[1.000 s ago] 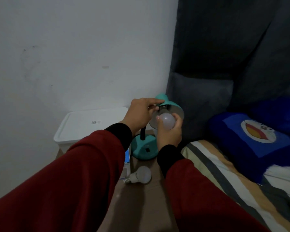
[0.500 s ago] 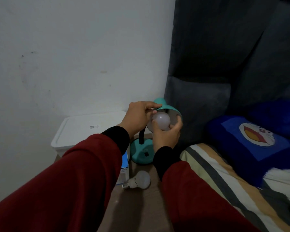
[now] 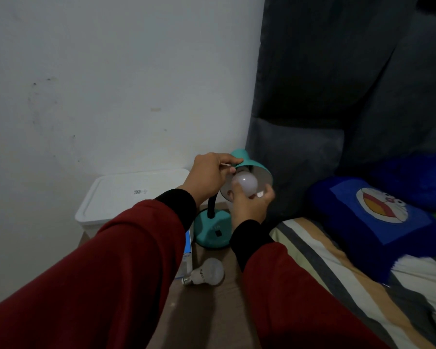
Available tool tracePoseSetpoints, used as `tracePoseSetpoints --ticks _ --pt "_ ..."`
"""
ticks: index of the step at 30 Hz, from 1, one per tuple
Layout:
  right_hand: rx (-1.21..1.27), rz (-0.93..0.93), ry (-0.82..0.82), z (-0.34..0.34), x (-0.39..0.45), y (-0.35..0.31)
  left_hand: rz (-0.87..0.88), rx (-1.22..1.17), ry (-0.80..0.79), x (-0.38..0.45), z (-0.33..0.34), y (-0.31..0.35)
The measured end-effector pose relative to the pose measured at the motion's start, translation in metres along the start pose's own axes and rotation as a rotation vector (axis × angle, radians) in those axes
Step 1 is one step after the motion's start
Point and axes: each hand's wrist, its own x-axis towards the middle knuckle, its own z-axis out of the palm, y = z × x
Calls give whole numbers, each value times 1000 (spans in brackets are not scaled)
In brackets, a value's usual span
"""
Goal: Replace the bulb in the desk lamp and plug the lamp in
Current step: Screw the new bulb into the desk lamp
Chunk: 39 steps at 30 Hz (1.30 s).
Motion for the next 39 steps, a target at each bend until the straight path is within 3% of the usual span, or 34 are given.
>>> tracePoseSetpoints --ticks 19,23,32,39 --pt "-131 -3 -8 0 -1 -2 -5 10 -16 1 -2 2" --pt "-37 32 -28 1 -2 -2 16 28 -16 1 -1 2" --pt "-246 -7 3 -3 -1 -3 24 34 -5 1 0 0" --pt "-184 -17 -2 -4 1 -5 6 11 6 2 1 -1"
